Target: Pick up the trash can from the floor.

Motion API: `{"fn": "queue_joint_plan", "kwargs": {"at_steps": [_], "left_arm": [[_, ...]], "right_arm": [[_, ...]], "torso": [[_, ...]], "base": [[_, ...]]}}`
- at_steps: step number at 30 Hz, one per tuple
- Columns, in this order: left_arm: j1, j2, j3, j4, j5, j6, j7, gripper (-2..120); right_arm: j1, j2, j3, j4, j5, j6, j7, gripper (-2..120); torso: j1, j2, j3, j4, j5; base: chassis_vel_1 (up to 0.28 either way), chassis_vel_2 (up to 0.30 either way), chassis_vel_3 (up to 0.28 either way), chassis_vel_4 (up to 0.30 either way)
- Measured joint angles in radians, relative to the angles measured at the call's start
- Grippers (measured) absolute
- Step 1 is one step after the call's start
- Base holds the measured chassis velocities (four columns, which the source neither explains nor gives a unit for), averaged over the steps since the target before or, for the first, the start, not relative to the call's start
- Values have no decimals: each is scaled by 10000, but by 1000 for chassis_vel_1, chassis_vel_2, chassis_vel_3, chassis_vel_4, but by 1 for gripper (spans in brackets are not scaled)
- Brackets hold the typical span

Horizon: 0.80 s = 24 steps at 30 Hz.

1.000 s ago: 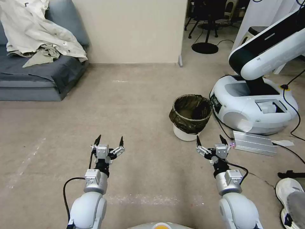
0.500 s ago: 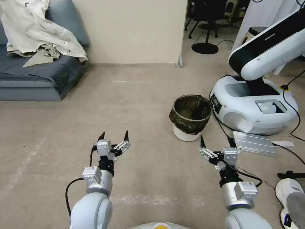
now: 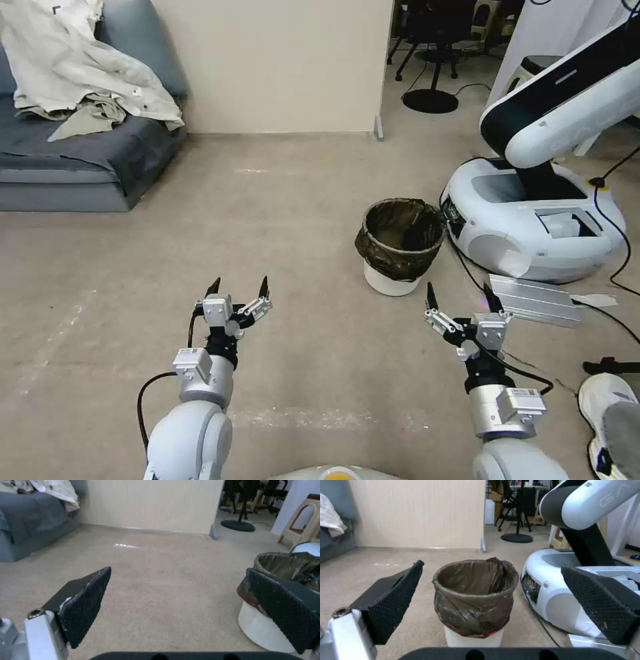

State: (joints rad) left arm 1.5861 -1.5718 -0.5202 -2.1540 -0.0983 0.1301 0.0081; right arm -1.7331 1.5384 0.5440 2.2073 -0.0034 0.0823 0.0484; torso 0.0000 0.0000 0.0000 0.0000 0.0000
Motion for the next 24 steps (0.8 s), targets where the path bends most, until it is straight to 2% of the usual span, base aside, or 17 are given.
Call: {"fn": "queue_joint_plan", "kwargs": {"at_steps": [10,24], "left_arm": [[22,-25,0,-18,6,-2,33,100],[10,-1,41,11,23,12,-12,100]], "right_arm": [[11,-13,7,-29,30,59,1,100],[95,22,-10,-235,138,388,18,100]], "torso": [[0,0,0,0,0],[0,0,0,-6,1]], "base": [[-30,-36,-39,-34],[-90,-90,-91,-85]]}}
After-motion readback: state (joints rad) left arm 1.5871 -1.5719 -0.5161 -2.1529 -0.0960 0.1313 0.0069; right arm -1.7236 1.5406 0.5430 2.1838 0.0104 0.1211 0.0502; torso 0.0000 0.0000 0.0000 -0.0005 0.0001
